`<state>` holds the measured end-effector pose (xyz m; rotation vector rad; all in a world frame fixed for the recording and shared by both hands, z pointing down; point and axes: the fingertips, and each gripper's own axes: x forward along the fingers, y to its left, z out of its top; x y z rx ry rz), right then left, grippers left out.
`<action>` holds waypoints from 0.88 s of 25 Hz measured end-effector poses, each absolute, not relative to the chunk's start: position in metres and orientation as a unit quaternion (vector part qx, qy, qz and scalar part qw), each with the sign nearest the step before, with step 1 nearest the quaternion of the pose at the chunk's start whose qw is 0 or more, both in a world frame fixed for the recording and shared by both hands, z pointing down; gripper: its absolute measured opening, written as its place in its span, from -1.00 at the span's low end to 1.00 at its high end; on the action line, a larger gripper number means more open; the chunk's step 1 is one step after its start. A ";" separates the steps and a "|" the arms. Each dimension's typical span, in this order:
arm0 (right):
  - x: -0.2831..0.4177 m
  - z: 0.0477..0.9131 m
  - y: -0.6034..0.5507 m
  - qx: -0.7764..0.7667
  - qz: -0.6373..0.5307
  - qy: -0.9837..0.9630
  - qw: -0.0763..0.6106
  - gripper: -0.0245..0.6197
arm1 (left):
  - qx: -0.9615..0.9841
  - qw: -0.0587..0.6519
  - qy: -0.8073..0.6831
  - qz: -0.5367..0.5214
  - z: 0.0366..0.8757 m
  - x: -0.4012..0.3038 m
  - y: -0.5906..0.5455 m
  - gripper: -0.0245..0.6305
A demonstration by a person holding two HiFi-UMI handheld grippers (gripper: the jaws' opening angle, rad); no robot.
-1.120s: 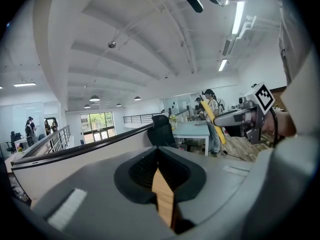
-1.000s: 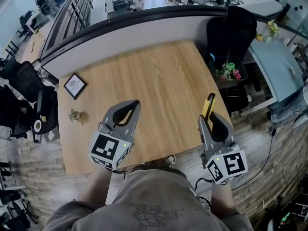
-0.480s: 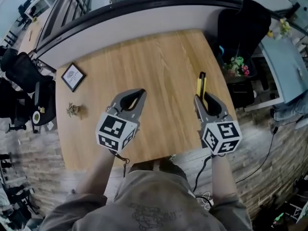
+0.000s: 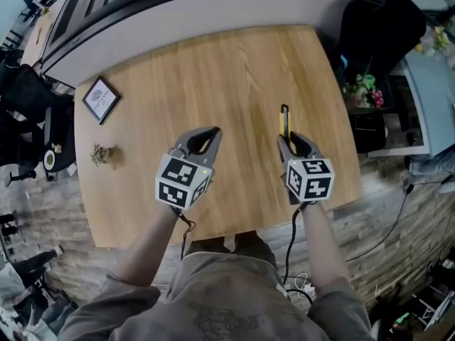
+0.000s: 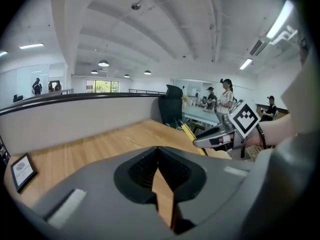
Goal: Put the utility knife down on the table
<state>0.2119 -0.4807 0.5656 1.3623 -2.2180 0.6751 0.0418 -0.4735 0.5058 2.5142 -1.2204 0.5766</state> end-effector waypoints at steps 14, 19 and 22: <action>0.205 0.703 -0.496 0.462 0.296 -0.763 0.342 -0.54 | 0.850 0.230 -0.407 0.243 0.608 0.035 -0.492 -0.92; 0.203 0.720 -0.496 0.462 0.308 -0.754 0.351 -0.54 | 0.846 0.242 -0.407 0.246 0.620 0.029 -0.489 -0.92; 0.204 0.725 -0.494 0.471 0.306 -0.752 0.347 -0.53 | 0.845 0.245 -0.406 0.248 0.623 0.028 -0.485 -0.92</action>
